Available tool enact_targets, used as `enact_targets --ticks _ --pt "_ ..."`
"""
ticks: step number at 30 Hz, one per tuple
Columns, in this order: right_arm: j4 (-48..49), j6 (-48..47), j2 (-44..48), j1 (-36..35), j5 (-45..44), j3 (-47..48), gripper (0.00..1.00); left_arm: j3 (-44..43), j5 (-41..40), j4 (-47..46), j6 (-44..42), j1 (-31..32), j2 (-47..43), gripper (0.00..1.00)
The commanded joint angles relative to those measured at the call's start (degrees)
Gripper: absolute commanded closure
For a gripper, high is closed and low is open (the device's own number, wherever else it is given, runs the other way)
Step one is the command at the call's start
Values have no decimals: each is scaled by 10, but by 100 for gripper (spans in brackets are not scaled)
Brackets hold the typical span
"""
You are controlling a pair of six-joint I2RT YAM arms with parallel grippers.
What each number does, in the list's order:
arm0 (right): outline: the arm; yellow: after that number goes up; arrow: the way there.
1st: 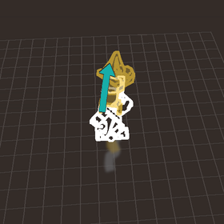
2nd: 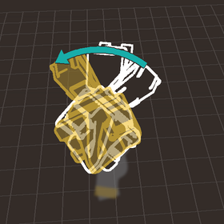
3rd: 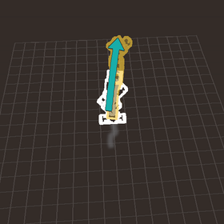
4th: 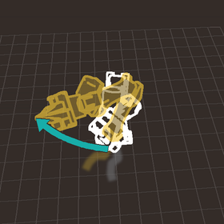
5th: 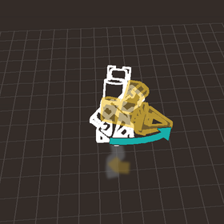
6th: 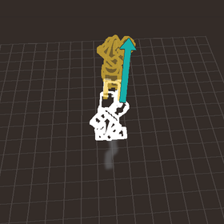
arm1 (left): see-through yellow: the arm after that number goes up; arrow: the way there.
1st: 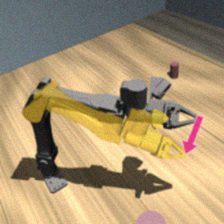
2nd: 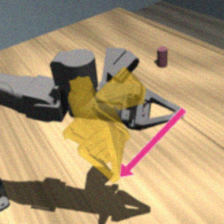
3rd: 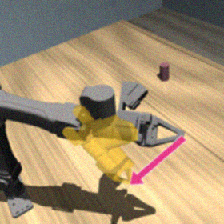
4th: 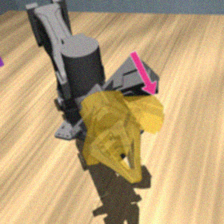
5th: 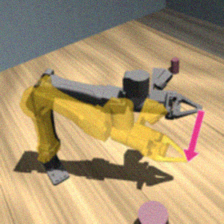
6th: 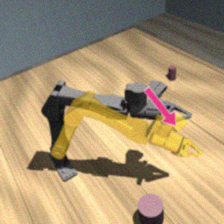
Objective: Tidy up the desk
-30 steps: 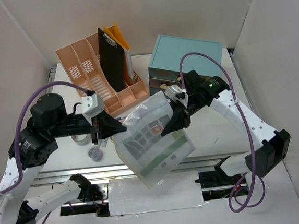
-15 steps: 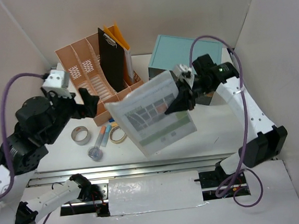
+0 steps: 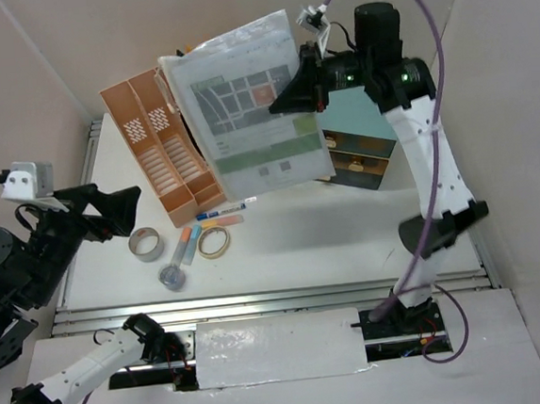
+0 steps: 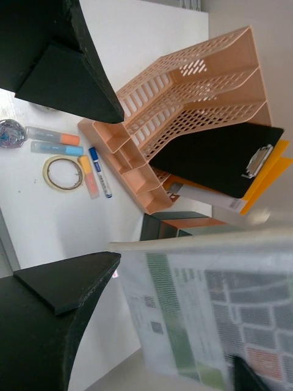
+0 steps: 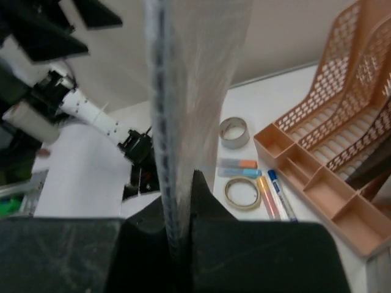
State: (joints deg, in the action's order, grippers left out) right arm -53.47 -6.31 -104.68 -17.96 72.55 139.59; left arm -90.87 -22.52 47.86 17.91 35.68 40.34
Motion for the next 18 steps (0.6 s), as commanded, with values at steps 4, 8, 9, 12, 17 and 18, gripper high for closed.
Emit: enact_targets --ticks 4,8,9,12,17,18 --pt "384 362 144 -31 -307 -95 100 43 24 -19 -8 -2 -7 0" --pt "348 283 158 -127 -526 -140 100 108 -14 -49 -5 -2 -42 0" --pt "388 239 177 -176 -616 -171 100 132 -42 -55 -3 -3 -55 0" --pt "499 193 189 -228 -662 -306 100 171 -80 -72 2 -3 -71 1" --pt "675 128 174 -283 -768 -422 100 215 -105 -89 12 -2 -97 1" --pt "735 125 170 -287 -779 -437 100 236 -103 -101 9 -3 -111 0"
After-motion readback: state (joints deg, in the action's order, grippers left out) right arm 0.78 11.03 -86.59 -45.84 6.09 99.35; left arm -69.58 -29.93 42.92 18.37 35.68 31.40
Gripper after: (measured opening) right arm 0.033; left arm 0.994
